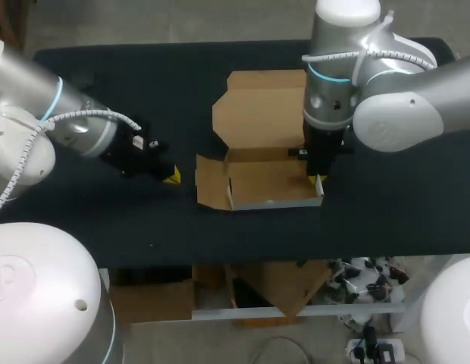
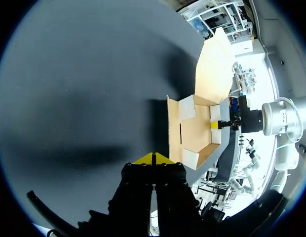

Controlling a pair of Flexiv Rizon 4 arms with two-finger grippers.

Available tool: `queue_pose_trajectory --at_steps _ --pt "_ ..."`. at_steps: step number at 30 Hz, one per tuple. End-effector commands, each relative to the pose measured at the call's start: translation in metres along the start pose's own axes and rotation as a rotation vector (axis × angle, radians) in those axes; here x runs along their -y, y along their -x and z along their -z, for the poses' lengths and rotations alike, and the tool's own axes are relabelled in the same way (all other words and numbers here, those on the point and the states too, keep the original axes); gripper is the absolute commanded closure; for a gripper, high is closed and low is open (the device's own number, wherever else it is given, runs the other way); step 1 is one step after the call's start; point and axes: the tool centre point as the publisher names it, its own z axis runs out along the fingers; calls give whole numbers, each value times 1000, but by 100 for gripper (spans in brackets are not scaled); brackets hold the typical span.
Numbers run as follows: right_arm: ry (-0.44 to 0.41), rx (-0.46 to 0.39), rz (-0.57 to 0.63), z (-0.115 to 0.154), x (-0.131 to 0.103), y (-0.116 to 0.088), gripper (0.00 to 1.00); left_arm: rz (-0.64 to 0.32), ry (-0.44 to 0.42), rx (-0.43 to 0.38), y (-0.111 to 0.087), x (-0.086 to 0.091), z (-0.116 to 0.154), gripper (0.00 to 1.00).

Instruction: Assemble the packaging by folding the flat box into shape, placing the metal phone stand inside, and closing the box properly

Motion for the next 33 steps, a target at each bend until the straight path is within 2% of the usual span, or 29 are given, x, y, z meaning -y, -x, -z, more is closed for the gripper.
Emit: queue_pose_trajectory --at_steps 1,18,33 --pt "1 2 -1 -1 0 -1 100 -5 -5 -39 7 0 -9 100" --pt "1 2 -1 -1 0 -1 100 -14 28 -122 6 -3 -45 100" --pt "1 2 -1 -1 0 -1 100 -18 47 -185 0 -5 -61 100"
